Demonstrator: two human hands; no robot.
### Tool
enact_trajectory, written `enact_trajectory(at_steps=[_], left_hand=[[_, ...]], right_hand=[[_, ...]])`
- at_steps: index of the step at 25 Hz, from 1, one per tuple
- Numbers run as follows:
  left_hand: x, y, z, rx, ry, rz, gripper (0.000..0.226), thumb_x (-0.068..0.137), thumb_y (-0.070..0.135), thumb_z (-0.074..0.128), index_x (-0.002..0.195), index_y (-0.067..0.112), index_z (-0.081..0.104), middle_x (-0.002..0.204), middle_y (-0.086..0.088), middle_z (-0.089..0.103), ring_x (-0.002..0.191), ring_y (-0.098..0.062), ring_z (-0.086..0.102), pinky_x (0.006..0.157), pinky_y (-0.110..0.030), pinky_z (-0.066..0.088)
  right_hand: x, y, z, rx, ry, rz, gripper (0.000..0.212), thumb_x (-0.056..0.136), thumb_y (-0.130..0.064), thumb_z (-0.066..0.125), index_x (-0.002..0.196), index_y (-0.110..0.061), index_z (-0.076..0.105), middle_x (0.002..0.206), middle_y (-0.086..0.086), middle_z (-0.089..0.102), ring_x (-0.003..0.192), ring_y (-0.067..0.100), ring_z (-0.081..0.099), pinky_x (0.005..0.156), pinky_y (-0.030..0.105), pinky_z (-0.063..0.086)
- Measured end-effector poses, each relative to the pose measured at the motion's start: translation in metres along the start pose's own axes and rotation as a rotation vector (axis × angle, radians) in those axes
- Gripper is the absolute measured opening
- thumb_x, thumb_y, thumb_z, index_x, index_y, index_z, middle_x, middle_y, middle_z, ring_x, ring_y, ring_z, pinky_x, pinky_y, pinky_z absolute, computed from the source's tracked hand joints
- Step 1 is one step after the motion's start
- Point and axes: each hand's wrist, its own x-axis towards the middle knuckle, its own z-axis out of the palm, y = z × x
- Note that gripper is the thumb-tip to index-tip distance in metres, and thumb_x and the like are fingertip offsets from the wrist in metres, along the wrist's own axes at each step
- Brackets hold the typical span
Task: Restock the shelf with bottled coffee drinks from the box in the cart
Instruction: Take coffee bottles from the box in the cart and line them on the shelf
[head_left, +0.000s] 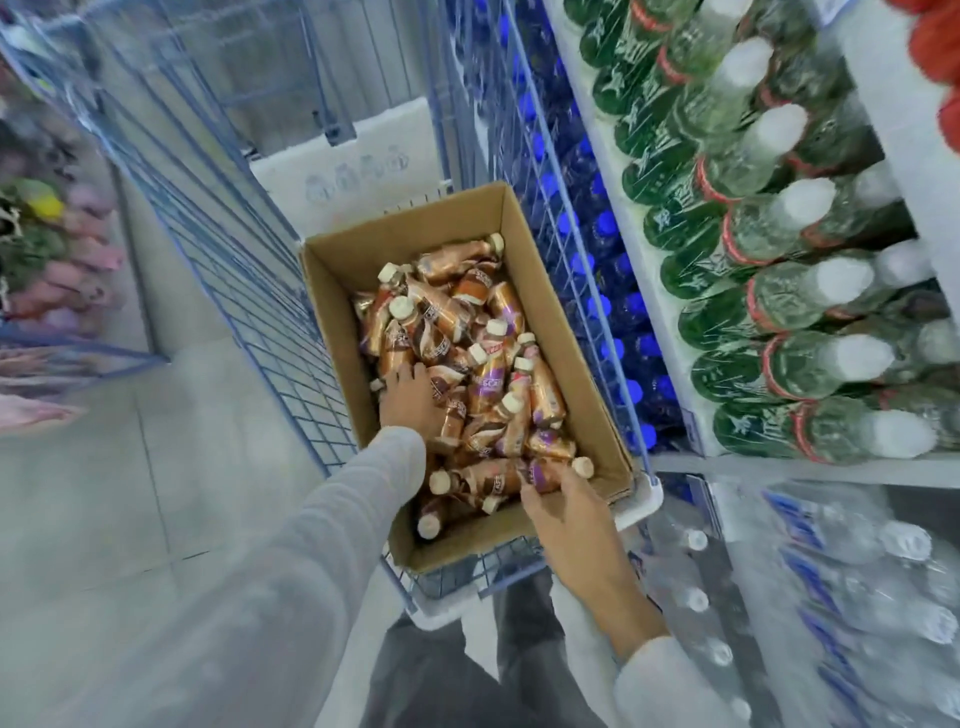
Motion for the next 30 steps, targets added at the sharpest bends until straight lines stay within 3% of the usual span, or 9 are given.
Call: enact_trajectory(at_steps=[3, 7, 11, 14, 16, 19, 21, 27, 30], left_hand=[[0.002, -0.004, -0.007, -0.006, -0.01, 0.008, 0.053, 0.089, 0.025, 0.07, 0.135, 0.009, 0.047, 0.147, -0.017, 0.044, 0.138, -0.039, 0.037, 0.112, -0.049, 0.038], [-0.04, -0.018, -0.024, -0.382, 0.054, -0.014, 0.07, 0.083, 0.031, 0.079, 0.142, 0.011, 0.047, 0.144, -0.015, 0.045, 0.132, -0.036, 0.046, 0.111, -0.046, 0.041], [-0.117, -0.038, -0.037, -0.708, 0.114, -0.101, 0.066, 0.065, 0.04, 0.086, 0.124, 0.025, 0.06, 0.117, 0.001, 0.059, 0.103, -0.018, 0.062, 0.087, -0.031, 0.053], [-0.172, -0.054, -0.039, -0.973, 0.101, -0.21, 0.065, 0.055, 0.047, 0.083, 0.115, 0.037, 0.059, 0.11, 0.012, 0.065, 0.095, -0.005, 0.066, 0.078, -0.028, 0.059], [-0.197, -0.064, -0.035, -1.099, 0.072, -0.261, 0.063, 0.059, 0.043, 0.086, 0.117, 0.037, 0.061, 0.107, 0.015, 0.069, 0.094, -0.007, 0.069, 0.073, -0.028, 0.062], [-0.221, -0.079, -0.021, -1.158, 0.066, -0.31, 0.05, 0.073, 0.025, 0.089, 0.113, 0.039, 0.062, 0.098, 0.025, 0.07, 0.089, 0.0, 0.069, 0.059, -0.017, 0.057], [-0.229, -0.086, -0.013, -1.15, 0.066, -0.348, 0.048, 0.077, 0.019, 0.087, 0.111, 0.042, 0.061, 0.094, 0.033, 0.067, 0.085, 0.007, 0.067, 0.054, -0.011, 0.053], [-0.236, -0.083, -0.005, -1.161, 0.046, -0.41, 0.049, 0.077, 0.018, 0.085, 0.111, 0.042, 0.059, 0.099, 0.023, 0.068, 0.088, -0.009, 0.069, 0.051, -0.011, 0.052], [-0.235, -0.072, -0.013, -1.191, 0.028, -0.362, 0.046, 0.077, 0.018, 0.085, 0.109, 0.042, 0.061, 0.093, 0.027, 0.07, 0.086, -0.003, 0.07, 0.052, -0.013, 0.053]], right_hand=[[0.008, -0.003, 0.004, -0.038, -0.011, 0.004, 0.054, 0.102, -0.047, 0.052, 0.149, -0.022, 0.044, 0.152, -0.002, 0.048, 0.14, 0.019, 0.043, 0.114, 0.039, 0.038], [0.021, -0.004, 0.014, -0.05, -0.019, 0.019, 0.048, 0.101, -0.043, 0.054, 0.144, -0.022, 0.049, 0.145, 0.0, 0.054, 0.132, 0.021, 0.05, 0.106, 0.036, 0.041], [0.052, -0.008, 0.039, 0.157, -0.089, 0.127, 0.053, 0.093, -0.044, 0.066, 0.139, -0.022, 0.052, 0.135, -0.001, 0.059, 0.126, 0.022, 0.055, 0.107, 0.04, 0.046], [0.085, -0.012, 0.063, 0.216, -0.14, 0.186, 0.057, 0.088, -0.035, 0.073, 0.138, -0.02, 0.051, 0.13, -0.003, 0.06, 0.125, 0.024, 0.055, 0.108, 0.043, 0.045], [0.106, -0.012, 0.076, 0.136, -0.212, 0.171, 0.053, 0.087, -0.028, 0.071, 0.136, -0.017, 0.053, 0.132, 0.003, 0.061, 0.125, 0.026, 0.055, 0.109, 0.044, 0.045], [0.125, -0.002, 0.085, -0.239, -0.307, 0.068, 0.038, 0.089, -0.023, 0.062, 0.125, -0.01, 0.058, 0.129, 0.012, 0.059, 0.121, 0.031, 0.054, 0.102, 0.041, 0.046], [0.13, 0.014, 0.088, -0.385, -0.336, 0.008, 0.043, 0.086, -0.019, 0.068, 0.125, -0.014, 0.052, 0.131, 0.01, 0.055, 0.123, 0.029, 0.051, 0.102, 0.043, 0.046], [0.129, 0.026, 0.104, -0.42, -0.202, -0.078, 0.057, 0.077, -0.017, 0.082, 0.124, -0.019, 0.049, 0.131, 0.006, 0.055, 0.126, 0.027, 0.049, 0.104, 0.045, 0.046], [0.123, 0.028, 0.083, -0.266, -0.271, -0.125, 0.065, 0.081, -0.026, 0.082, 0.139, -0.019, 0.052, 0.138, 0.005, 0.054, 0.131, 0.025, 0.047, 0.109, 0.041, 0.042]])
